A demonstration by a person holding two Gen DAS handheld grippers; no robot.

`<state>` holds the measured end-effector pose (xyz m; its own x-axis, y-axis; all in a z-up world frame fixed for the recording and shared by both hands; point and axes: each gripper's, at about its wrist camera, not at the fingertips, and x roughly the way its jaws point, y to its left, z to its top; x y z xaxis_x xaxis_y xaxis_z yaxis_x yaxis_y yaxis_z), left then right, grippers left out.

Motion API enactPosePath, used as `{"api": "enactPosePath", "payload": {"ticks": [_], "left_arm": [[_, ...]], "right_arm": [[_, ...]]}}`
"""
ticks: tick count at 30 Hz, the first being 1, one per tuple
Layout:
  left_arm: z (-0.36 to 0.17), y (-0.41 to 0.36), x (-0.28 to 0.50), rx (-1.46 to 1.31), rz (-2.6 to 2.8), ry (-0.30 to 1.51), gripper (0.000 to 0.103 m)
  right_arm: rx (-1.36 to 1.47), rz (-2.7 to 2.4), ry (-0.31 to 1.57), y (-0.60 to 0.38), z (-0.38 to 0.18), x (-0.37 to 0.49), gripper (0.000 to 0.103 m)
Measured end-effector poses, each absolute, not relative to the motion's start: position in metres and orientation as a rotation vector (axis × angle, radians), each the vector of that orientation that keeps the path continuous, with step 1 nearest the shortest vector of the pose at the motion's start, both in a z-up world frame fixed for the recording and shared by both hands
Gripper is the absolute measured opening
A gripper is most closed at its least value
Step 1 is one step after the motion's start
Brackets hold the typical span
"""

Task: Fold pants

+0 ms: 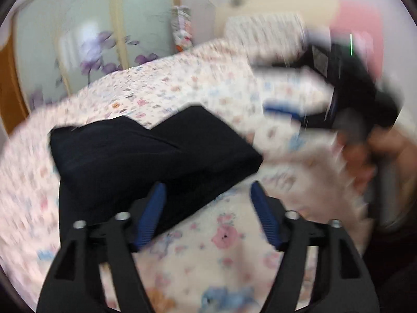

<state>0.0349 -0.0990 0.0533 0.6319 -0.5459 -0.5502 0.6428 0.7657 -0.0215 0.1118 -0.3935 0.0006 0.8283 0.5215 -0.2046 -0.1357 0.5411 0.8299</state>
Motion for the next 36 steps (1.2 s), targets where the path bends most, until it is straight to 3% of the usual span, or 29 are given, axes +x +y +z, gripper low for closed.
{"api": "enactPosePath", "payload": {"ticks": [4, 10, 18, 26, 36], "left_arm": [[0.081, -0.019, 0.065, -0.245, -0.614, 0.595, 0.087], [0.029, 0.028, 0.138, -0.545, -0.381, 1.004, 0.084], [0.01, 0.023, 0.133, -0.821, -0.518, 1.063, 0.084], [-0.008, 0.012, 0.145, -0.934, -0.527, 1.076, 0.086], [0.053, -0.031, 0.163, -0.721, -0.45, 0.988, 0.088]], "right_arm": [[0.919, 0.42, 0.478, -0.388, 0.0, 0.112, 0.081], [0.862, 0.445, 0.479, -0.376, 0.005, 0.111, 0.081], [0.825, 0.619, 0.472, -0.341, 0.007, 0.134, 0.081], [0.78, 0.644, 0.517, -0.321, 0.003, 0.142, 0.085], [0.425, 0.415, 0.616, -0.281, 0.0, 0.143, 0.084]]}}
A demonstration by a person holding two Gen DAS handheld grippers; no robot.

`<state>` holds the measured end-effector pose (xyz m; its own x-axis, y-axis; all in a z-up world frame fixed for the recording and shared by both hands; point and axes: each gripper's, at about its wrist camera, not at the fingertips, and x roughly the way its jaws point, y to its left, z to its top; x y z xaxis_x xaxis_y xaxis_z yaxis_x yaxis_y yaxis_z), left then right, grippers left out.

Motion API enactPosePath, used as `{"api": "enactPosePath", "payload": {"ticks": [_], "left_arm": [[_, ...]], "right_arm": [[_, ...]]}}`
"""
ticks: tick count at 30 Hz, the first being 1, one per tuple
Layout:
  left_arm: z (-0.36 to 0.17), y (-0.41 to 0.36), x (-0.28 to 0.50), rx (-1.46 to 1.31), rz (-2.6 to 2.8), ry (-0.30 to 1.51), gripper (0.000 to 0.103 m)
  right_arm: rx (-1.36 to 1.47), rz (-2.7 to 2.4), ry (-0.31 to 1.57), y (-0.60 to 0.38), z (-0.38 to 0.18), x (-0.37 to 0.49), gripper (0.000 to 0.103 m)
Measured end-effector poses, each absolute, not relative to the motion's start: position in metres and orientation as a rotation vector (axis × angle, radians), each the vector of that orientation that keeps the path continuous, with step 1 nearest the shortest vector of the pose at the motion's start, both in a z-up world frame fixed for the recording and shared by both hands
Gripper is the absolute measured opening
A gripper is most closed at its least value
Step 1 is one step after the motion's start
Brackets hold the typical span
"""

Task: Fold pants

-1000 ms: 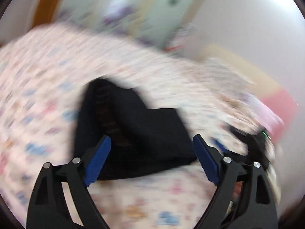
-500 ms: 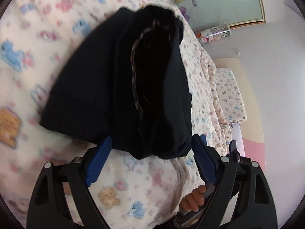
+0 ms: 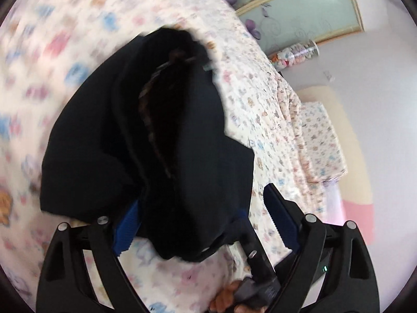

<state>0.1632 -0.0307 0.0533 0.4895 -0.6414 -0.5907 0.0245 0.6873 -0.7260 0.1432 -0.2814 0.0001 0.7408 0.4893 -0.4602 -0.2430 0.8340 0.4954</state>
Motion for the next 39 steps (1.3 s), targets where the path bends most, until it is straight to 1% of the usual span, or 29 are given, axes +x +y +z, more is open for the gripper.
{"api": "enactPosePath", "payload": {"ticks": [3, 7, 10, 12, 15, 16, 19, 21, 24, 27, 30, 33, 36, 37, 38, 39], "left_arm": [[0.081, -0.062, 0.167, -0.588, -0.444, 0.926, 0.09], [0.101, -0.097, 0.164, -0.465, -0.461, 0.886, 0.092], [0.11, -0.124, 0.159, -0.347, -0.488, 0.874, 0.092], [0.113, -0.146, 0.153, -0.178, -0.513, 0.88, 0.092], [0.106, -0.184, 0.142, 0.059, -0.55, 0.89, 0.093], [0.107, -0.186, 0.142, 0.081, -0.546, 0.892, 0.093], [0.099, -0.15, 0.139, -0.05, -0.548, 0.92, 0.093], [0.094, -0.125, 0.146, -0.166, -0.551, 0.95, 0.093], [0.089, -0.104, 0.146, -0.225, -0.553, 0.974, 0.093], [0.083, -0.08, 0.136, -0.286, -0.526, 0.976, 0.095], [0.074, -0.046, 0.124, -0.333, -0.426, 0.946, 0.095], [0.058, 0.003, 0.107, -0.416, -0.3, 0.913, 0.095], [0.049, 0.053, 0.094, -0.566, -0.254, 0.853, 0.095], [0.051, 0.06, 0.093, -0.608, -0.3, 0.825, 0.095], [0.054, 0.063, 0.093, -0.643, -0.362, 0.798, 0.095], [0.057, 0.06, 0.094, -0.659, -0.426, 0.776, 0.095]], "right_arm": [[0.51, 0.428, 0.622, -0.294, -0.004, 0.14, 0.084], [0.598, 0.428, 0.646, -0.306, -0.011, 0.142, 0.084], [0.73, 0.426, 0.667, -0.324, -0.019, 0.142, 0.084], [0.829, 0.416, 0.67, -0.336, -0.025, 0.136, 0.084], [0.888, 0.424, 0.707, -0.344, -0.032, 0.131, 0.084], [0.897, 0.442, 0.712, -0.346, -0.033, 0.129, 0.084], [0.849, 0.442, 0.72, -0.344, -0.027, 0.122, 0.084], [0.713, 0.424, 0.715, -0.333, -0.016, 0.114, 0.084], [0.387, 0.325, 0.662, -0.301, 0.006, 0.1, 0.084], [0.185, 0.258, 0.609, -0.278, 0.015, 0.088, 0.084], [0.052, 0.226, 0.576, -0.258, 0.016, 0.084, 0.084], [-0.054, 0.224, 0.557, -0.242, 0.014, 0.088, 0.084], [-0.138, 0.238, 0.536, -0.226, 0.015, 0.088, 0.084], [-0.162, 0.243, 0.514, -0.221, 0.016, 0.085, 0.087], [-0.182, 0.244, 0.497, -0.218, 0.016, 0.085, 0.092], [-0.221, 0.236, 0.468, -0.213, 0.017, 0.082, 0.095]]}}
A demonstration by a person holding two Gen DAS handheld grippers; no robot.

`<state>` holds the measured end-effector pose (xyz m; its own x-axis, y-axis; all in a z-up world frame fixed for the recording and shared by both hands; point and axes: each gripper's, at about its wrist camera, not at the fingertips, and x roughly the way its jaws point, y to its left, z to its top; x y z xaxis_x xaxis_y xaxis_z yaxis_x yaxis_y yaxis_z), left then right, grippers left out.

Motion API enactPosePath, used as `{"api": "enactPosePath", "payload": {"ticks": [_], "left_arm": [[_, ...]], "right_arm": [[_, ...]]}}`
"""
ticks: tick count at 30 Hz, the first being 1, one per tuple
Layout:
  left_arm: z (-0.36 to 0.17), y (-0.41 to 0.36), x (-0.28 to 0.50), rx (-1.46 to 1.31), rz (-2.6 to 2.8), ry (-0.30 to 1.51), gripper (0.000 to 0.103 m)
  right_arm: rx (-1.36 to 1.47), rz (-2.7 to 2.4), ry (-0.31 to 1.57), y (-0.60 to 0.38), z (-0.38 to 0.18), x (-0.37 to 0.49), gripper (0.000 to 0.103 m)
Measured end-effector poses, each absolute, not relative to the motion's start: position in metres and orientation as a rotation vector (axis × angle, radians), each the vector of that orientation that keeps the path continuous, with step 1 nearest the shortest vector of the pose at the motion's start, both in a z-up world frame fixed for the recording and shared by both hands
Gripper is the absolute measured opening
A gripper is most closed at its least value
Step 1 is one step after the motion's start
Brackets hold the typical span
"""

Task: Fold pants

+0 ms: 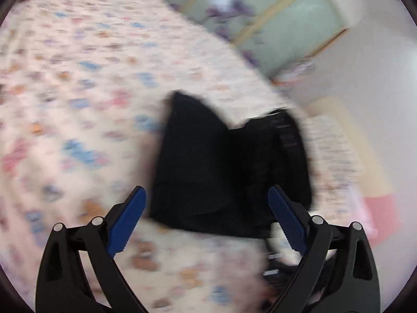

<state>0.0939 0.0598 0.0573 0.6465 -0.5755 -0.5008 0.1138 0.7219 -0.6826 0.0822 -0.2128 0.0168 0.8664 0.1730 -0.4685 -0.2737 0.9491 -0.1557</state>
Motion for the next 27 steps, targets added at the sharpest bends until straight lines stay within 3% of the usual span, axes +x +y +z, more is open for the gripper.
{"api": "enactPosePath", "payload": {"ticks": [2, 6, 9, 11, 18, 27], "left_arm": [[0.066, 0.043, 0.102, -0.642, -0.57, 0.729, 0.101], [0.048, 0.014, 0.128, -0.687, -0.66, 0.797, 0.101], [0.011, 0.011, 0.145, -0.768, -0.606, 0.905, 0.101], [-0.009, 0.02, 0.15, -0.822, -0.57, 0.937, 0.1], [-0.021, 0.038, 0.145, -0.887, -0.559, 0.895, 0.096], [-0.026, 0.043, 0.138, -0.884, -0.578, 0.865, 0.096]], "right_arm": [[-0.316, 0.204, 0.411, -0.197, 0.018, 0.08, 0.096], [-0.487, 0.087, 0.342, -0.165, 0.006, 0.086, 0.097], [-0.436, 0.043, 0.385, -0.173, 0.003, 0.107, 0.088], [-0.242, 0.051, 0.446, -0.206, 0.011, 0.122, 0.082], [0.453, 0.074, 0.635, -0.315, -0.005, 0.145, 0.082], [0.863, 0.292, 0.609, -0.367, -0.025, 0.157, 0.084]]}}
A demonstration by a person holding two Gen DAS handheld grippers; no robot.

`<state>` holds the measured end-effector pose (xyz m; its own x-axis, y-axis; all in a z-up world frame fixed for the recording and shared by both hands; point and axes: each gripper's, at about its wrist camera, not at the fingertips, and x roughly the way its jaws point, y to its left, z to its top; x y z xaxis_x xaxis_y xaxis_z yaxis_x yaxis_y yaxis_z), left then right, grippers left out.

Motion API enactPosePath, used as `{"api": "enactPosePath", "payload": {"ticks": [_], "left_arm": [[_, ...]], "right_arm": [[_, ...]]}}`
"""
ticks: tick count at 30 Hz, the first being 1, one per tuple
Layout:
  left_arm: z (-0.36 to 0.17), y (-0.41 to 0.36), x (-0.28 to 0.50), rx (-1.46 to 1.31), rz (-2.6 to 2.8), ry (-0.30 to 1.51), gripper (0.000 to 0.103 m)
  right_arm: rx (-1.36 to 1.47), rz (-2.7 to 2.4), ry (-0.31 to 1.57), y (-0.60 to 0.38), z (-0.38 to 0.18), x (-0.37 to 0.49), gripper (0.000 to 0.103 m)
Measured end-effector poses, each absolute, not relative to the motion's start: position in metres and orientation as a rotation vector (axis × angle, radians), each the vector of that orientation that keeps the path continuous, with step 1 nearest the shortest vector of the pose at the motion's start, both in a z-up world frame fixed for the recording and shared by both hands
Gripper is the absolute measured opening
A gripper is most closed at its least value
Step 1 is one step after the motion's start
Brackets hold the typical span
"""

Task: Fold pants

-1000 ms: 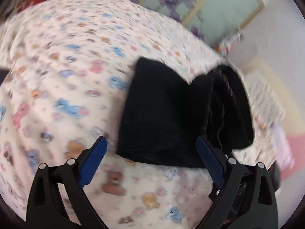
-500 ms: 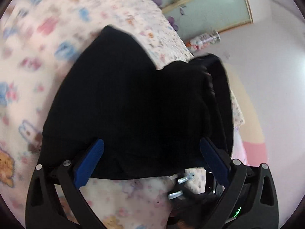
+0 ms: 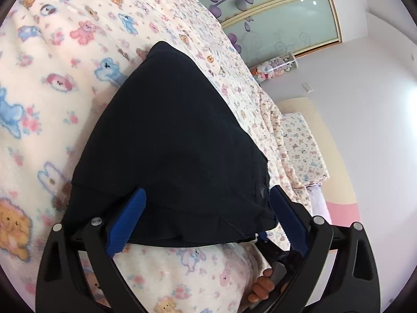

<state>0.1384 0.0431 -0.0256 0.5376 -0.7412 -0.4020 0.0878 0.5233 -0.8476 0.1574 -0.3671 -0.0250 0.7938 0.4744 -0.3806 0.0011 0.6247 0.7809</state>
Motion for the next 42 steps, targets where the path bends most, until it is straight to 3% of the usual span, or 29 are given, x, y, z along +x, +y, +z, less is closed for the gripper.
{"api": "enactPosePath", "payload": {"ticks": [1, 3, 5, 9, 15, 19, 25, 28, 33, 35, 39, 42], "left_arm": [[-0.026, 0.046, 0.136, -0.896, -0.587, 0.86, 0.096], [-0.026, 0.049, 0.134, -0.91, -0.595, 0.853, 0.096], [-0.025, 0.052, 0.128, -0.907, -0.603, 0.844, 0.096], [-0.018, 0.055, 0.122, -0.871, -0.616, 0.808, 0.098], [0.005, 0.059, 0.111, -0.808, -0.632, 0.67, 0.099], [0.012, 0.04, 0.117, -0.725, -0.658, 0.663, 0.101], [0.0, 0.002, 0.147, -0.74, -0.688, 0.754, 0.101], [0.002, -0.011, 0.151, -0.672, -0.67, 0.762, 0.101], [0.019, -0.028, 0.136, -0.422, -0.579, 0.664, 0.101], [0.021, -0.034, 0.136, -0.375, -0.564, 0.667, 0.101], [0.012, -0.049, 0.145, -0.31, -0.519, 0.748, 0.101], [-0.002, -0.05, 0.152, -0.243, -0.452, 0.802, 0.101]], "right_arm": [[0.908, 0.308, 0.608, -0.371, -0.028, 0.157, 0.083], [0.977, 0.322, 0.621, -0.381, -0.036, 0.163, 0.069], [1.028, 0.296, 0.642, -0.386, -0.046, 0.161, 0.04], [1.088, 0.346, 0.645, -0.38, -0.05, 0.15, 0.025], [1.188, 0.543, 0.646, -0.362, -0.045, 0.155, 0.022], [1.183, 0.36, 0.702, -0.378, -0.062, 0.153, 0.017], [1.088, 0.337, 0.75, -0.375, -0.056, 0.152, 0.022], [1.015, 0.288, 0.749, -0.375, -0.043, 0.139, 0.033], [0.796, 0.137, 0.494, -0.385, 0.007, 0.112, 0.043], [0.742, 0.227, 0.438, -0.38, 0.019, 0.114, 0.068], [0.726, 0.382, 0.479, -0.369, 0.011, 0.143, 0.071], [0.769, 0.409, 0.623, -0.359, -0.013, 0.169, 0.071]]}}
